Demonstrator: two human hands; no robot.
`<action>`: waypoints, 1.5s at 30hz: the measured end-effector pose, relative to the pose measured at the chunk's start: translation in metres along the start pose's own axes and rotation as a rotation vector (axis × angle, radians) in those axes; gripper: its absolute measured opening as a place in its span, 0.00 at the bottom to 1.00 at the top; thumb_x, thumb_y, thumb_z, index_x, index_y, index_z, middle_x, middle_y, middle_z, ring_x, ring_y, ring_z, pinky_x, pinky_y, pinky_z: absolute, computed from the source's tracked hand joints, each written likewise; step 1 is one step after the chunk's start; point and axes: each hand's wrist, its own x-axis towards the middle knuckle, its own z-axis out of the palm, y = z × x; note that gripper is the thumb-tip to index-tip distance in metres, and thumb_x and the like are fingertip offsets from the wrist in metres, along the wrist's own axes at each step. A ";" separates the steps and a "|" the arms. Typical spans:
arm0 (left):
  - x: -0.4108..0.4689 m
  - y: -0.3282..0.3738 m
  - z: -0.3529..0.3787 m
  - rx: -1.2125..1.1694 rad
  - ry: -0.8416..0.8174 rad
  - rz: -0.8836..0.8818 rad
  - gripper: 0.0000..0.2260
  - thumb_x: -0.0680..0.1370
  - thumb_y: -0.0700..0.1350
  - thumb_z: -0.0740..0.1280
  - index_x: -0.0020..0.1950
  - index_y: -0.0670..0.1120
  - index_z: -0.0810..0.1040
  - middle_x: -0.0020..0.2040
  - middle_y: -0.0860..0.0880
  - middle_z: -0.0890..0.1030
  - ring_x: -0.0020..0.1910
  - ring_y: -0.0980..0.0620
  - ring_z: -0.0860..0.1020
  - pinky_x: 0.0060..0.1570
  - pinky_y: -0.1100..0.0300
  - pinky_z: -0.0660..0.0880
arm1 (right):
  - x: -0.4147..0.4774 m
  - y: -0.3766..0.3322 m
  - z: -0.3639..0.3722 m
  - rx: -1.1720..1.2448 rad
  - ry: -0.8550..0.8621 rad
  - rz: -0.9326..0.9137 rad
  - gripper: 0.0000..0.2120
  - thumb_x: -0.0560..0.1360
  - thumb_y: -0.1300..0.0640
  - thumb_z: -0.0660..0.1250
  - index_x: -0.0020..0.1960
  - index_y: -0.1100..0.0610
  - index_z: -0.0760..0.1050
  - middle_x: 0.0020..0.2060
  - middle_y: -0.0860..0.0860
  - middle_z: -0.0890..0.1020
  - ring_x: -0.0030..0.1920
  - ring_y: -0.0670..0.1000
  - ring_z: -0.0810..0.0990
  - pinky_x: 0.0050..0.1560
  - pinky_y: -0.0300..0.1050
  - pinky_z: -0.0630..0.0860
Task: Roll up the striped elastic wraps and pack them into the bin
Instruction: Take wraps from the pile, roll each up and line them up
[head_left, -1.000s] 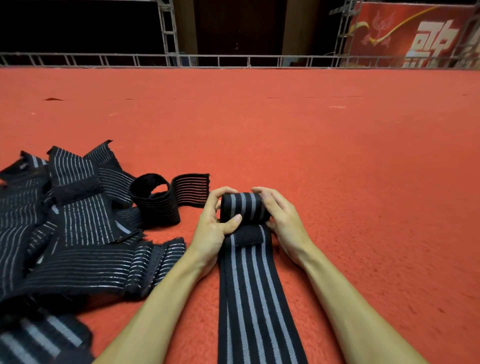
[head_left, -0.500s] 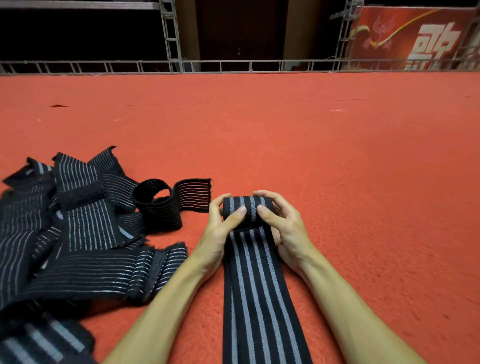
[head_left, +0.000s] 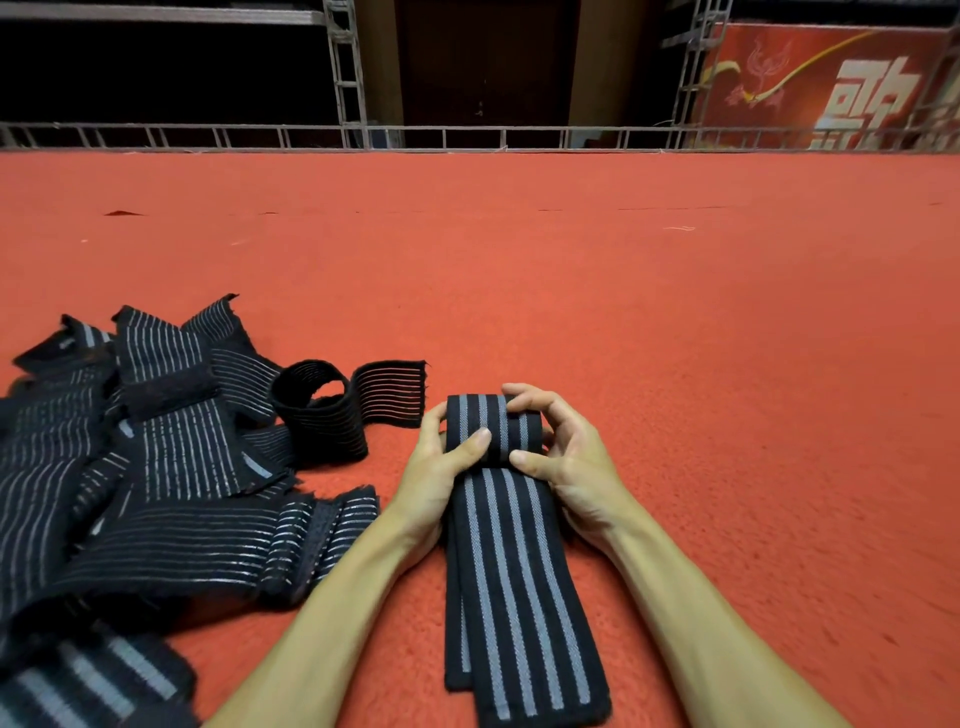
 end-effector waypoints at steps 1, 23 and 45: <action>0.000 0.000 -0.001 -0.011 -0.008 0.012 0.23 0.73 0.39 0.67 0.67 0.44 0.66 0.53 0.43 0.82 0.48 0.49 0.83 0.44 0.58 0.79 | 0.001 0.000 -0.001 -0.027 -0.009 0.009 0.22 0.63 0.70 0.67 0.52 0.51 0.78 0.64 0.47 0.77 0.63 0.56 0.76 0.61 0.57 0.75; -0.004 0.004 0.001 0.108 -0.157 0.132 0.30 0.65 0.33 0.65 0.64 0.54 0.70 0.56 0.48 0.79 0.48 0.53 0.81 0.48 0.61 0.77 | 0.001 -0.005 0.003 -0.123 0.172 0.168 0.23 0.67 0.40 0.73 0.56 0.53 0.77 0.53 0.56 0.81 0.53 0.54 0.81 0.56 0.54 0.78; 0.000 -0.004 -0.004 -0.040 -0.109 0.008 0.27 0.68 0.40 0.70 0.64 0.46 0.63 0.52 0.46 0.78 0.49 0.53 0.80 0.47 0.61 0.78 | -0.001 -0.008 0.015 -0.208 0.115 0.118 0.24 0.75 0.34 0.54 0.69 0.42 0.65 0.64 0.50 0.66 0.67 0.44 0.67 0.63 0.35 0.66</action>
